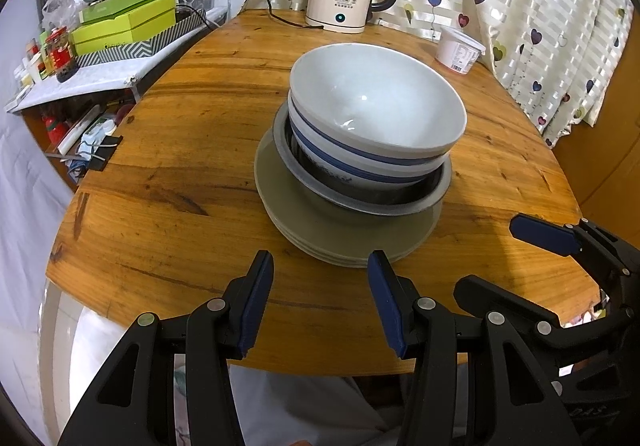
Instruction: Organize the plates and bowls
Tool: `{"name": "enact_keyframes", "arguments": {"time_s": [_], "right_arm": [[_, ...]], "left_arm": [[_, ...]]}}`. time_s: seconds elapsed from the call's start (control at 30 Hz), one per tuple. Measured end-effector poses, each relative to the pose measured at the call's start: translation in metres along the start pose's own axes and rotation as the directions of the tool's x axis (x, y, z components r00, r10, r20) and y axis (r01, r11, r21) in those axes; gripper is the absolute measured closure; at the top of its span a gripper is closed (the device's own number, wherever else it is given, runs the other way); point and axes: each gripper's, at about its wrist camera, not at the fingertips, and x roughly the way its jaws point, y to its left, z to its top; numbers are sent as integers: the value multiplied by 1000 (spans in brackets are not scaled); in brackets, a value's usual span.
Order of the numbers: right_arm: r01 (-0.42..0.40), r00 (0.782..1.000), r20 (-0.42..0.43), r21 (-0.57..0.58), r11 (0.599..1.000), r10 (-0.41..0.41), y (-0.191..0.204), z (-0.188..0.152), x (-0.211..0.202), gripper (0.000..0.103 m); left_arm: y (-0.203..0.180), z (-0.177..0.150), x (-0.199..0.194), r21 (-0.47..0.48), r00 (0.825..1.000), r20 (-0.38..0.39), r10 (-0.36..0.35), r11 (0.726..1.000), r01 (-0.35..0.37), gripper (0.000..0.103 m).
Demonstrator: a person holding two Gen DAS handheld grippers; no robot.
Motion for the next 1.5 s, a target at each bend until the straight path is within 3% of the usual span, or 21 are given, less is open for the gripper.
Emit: {"name": "enact_keyframes", "arguments": {"time_s": [1.5], "right_arm": [[-6, 1000, 2, 6, 1000, 6, 4, -4, -2, 20]], "left_arm": [[-4, -1, -3, 21, 1000, -3, 30, 999, -30, 53]]}}
